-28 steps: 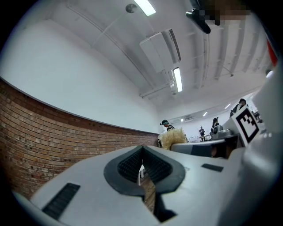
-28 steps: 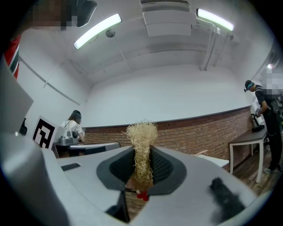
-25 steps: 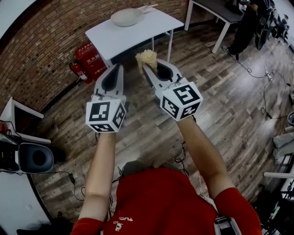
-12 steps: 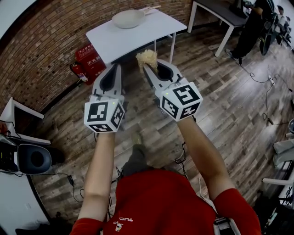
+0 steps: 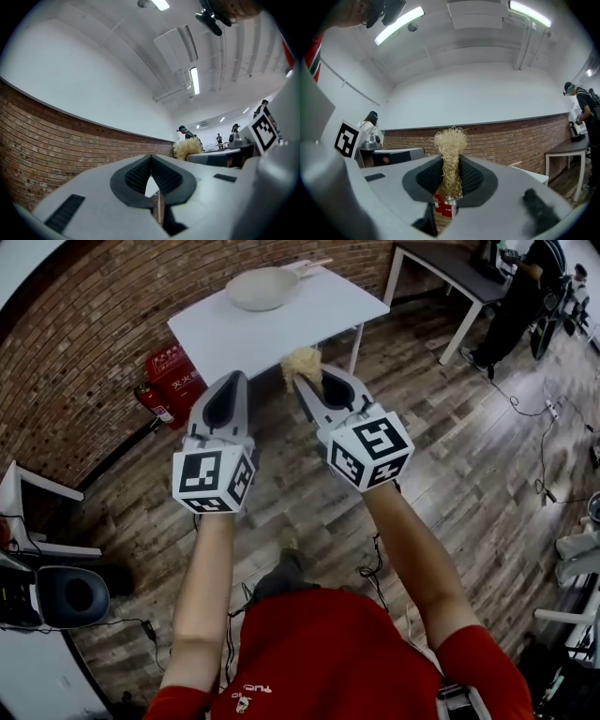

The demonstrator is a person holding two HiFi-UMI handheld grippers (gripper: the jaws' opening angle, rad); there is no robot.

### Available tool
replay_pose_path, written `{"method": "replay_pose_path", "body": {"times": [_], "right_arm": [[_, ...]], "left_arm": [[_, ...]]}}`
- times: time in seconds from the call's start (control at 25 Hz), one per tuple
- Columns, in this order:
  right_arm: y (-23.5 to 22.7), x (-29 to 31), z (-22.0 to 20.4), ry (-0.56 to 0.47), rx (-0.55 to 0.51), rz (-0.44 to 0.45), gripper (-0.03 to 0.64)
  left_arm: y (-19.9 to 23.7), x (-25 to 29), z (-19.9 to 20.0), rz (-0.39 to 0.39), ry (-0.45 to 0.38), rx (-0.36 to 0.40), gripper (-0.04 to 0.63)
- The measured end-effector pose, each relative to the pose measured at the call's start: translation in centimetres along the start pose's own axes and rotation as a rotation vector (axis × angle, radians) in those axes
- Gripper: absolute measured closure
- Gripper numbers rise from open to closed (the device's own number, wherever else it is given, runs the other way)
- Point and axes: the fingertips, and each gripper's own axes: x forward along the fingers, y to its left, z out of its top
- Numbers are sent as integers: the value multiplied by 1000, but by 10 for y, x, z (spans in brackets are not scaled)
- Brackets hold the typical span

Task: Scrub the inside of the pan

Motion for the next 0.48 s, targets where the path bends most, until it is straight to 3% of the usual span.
{"method": "replay_pose_path", "body": {"times": [0.48], "right_arm": [[-67,154,-20,39,-22,-72,531]], "left_arm": [[123,116,-28,-37,1,-17,581]]}}
